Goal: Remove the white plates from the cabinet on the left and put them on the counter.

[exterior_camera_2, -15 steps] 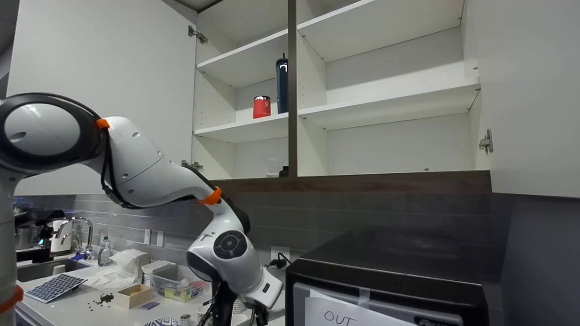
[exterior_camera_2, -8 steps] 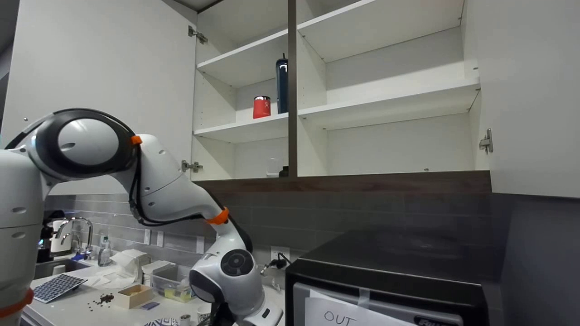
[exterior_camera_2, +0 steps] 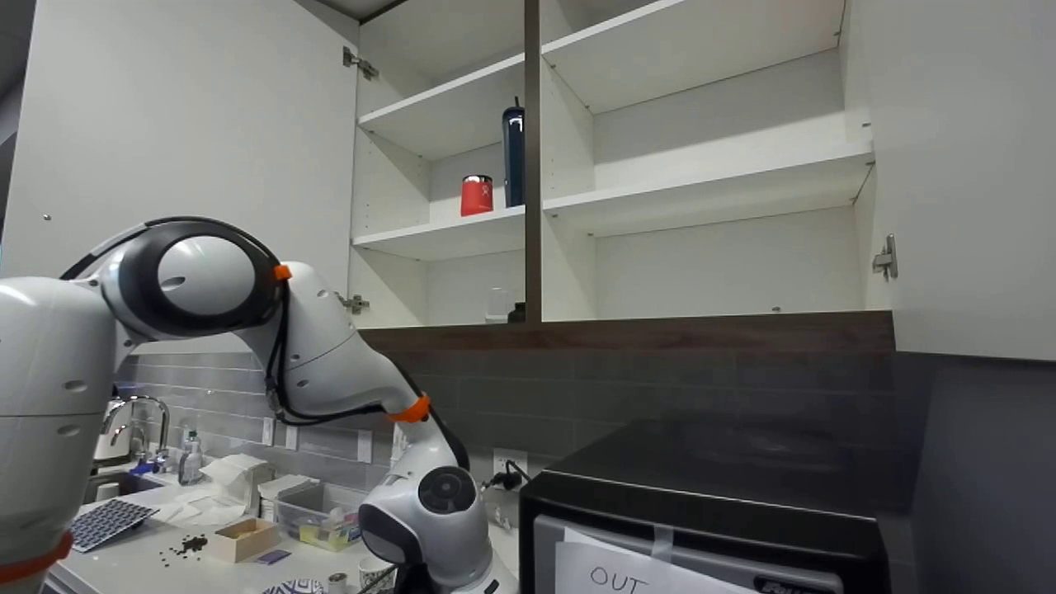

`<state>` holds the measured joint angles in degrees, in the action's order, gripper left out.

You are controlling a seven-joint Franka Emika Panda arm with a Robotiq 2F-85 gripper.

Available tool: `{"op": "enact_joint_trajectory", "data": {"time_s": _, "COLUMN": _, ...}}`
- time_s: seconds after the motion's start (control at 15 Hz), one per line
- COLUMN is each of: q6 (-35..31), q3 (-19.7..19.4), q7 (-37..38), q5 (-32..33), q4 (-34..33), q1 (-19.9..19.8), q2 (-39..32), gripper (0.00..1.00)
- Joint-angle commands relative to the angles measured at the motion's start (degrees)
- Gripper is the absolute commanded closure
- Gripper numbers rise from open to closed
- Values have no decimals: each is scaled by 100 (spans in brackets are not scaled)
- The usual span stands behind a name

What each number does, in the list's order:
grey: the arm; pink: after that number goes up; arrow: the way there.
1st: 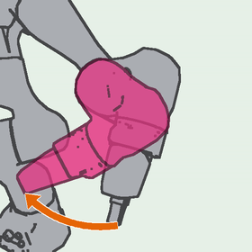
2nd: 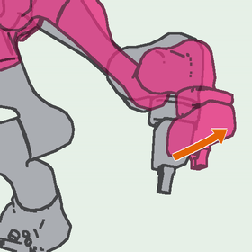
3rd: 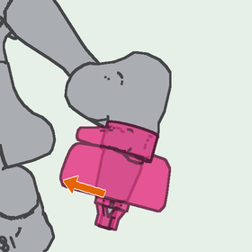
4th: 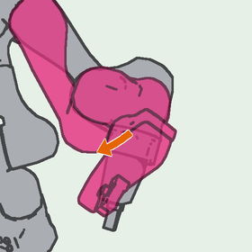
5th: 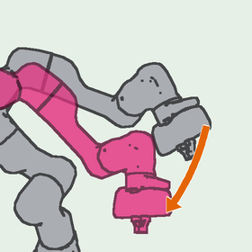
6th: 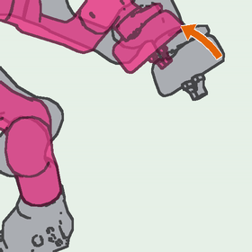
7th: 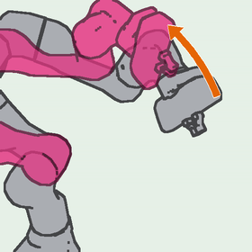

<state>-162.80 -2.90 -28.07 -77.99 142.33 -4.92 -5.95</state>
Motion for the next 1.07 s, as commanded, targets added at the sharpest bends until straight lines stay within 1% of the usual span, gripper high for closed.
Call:
{"op": "enact_joint_trajectory", "data": {"time_s": 0.0, "q6": 59, "q3": -37, "q7": 270, "q5": 7, "q4": -220, "q1": -38, "q2": -149, "gripper": 99}}
{"op": "enact_joint_trajectory", "data": {"time_s": 0.07, "q6": 33, "q3": -45, "q7": 349, "q5": 71, "q4": -239, "q1": -33, "q2": -172, "gripper": 99}}
{"op": "enact_joint_trajectory", "data": {"time_s": 0.13, "q6": -10, "q3": -49, "q7": 439, "q5": 143, "q4": -245, "q1": -27, "q2": -187, "gripper": 71}}
{"op": "enact_joint_trajectory", "data": {"time_s": 0.2, "q6": -30, "q3": -55, "q7": 512, "q5": 201, "q4": -244, "q1": -27, "q2": -185, "gripper": 70}}
{"op": "enact_joint_trajectory", "data": {"time_s": 0.27, "q6": -58, "q3": -65, "q7": 574, "q5": 285, "q4": -220, "q1": -20, "q2": -154, "gripper": 65}}
{"op": "enact_joint_trajectory", "data": {"time_s": 0.47, "q6": -133, "q3": -101, "q7": 844, "q5": 609, "q4": -150, "q1": 4, "q2": -84, "gripper": 41}}
{"op": "enact_joint_trajectory", "data": {"time_s": 0.6, "q6": -253, "q3": -127, "q7": 1088, "q5": 889, "q4": -89, "q1": 32, "q2": -26, "gripper": 28}}
{"op": "enact_joint_trajectory", "data": {"time_s": 0.8, "q6": -388, "q3": -128, "q7": 1438, "q5": 1306, "q4": 40, "q1": 67, "q2": 167, "gripper": 4}}
{"op": "enact_joint_trajectory", "data": {"time_s": 0.87, "q6": -285, "q3": -155, "q7": 1756, "q5": 1626, "q4": 122, "q1": 73, "q2": 224, "gripper": 1}}
{"op": "enact_joint_trajectory", "data": {"time_s": 0.93, "q6": -221, "q3": -148, "q7": 2096, "q5": 1916, "q4": 193, "q1": 65, "q2": 293, "gripper": 0}}
{"op": "enact_joint_trajectory", "data": {"time_s": 1.0, "q6": -69, "q3": -158, "q7": 2241, "q5": 2255, "q4": 266, "q1": 49, "q2": 377, "gripper": 0}}
